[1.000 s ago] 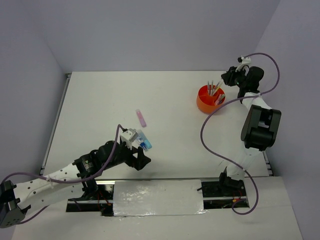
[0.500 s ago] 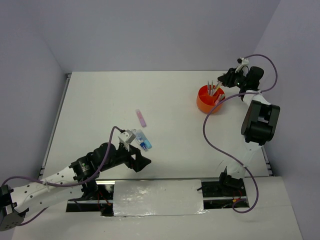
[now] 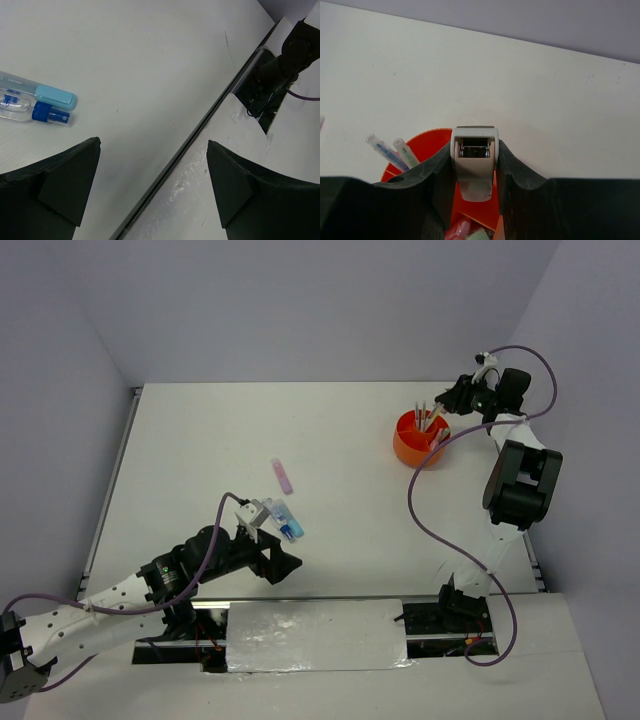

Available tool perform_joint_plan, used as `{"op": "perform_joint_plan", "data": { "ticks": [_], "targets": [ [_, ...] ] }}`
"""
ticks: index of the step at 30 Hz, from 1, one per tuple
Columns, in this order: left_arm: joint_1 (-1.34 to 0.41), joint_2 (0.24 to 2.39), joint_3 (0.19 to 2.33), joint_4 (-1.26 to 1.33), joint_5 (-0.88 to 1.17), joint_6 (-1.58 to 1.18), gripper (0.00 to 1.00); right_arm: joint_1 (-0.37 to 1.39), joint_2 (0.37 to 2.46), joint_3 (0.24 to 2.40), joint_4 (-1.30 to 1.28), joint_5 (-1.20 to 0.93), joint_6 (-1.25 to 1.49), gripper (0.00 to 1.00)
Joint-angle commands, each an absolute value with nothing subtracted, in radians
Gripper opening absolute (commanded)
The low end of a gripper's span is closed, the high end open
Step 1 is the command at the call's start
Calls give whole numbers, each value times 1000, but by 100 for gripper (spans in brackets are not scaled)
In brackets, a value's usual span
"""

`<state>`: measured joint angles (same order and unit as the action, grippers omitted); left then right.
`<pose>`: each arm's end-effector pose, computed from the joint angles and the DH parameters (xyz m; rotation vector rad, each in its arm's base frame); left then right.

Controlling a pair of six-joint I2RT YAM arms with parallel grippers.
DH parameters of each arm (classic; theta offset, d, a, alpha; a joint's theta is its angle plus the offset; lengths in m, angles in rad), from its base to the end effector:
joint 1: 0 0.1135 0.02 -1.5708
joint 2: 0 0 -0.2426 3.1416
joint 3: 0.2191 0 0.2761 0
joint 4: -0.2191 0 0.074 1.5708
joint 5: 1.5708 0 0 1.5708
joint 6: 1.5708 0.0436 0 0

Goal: Sort the stationery into containers
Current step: Place the stapler in the storage box.

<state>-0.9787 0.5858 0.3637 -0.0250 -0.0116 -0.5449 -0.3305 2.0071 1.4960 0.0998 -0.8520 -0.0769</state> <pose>0.1165 -0.1723 0.2180 0.4116 1.9085 -1.0417 0.4657 -0.1251 0.2128 -0.3024 1.8499 0.5605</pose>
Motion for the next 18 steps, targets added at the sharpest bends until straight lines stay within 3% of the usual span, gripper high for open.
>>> {"op": "perform_joint_plan", "data": {
  "ticks": [1,12,18],
  "targets": [
    [-985,575,364,8,5,-520,99,-337,2026,1560,39,-870,-113,3],
    [-991,574,364,6,5,-517,99,-339,2054,1592,-38,-891,-147,11],
    [-992,580,367,3,5,-515,99,-341,2065,1611,-61,-917,-155,22]
  ]
}}
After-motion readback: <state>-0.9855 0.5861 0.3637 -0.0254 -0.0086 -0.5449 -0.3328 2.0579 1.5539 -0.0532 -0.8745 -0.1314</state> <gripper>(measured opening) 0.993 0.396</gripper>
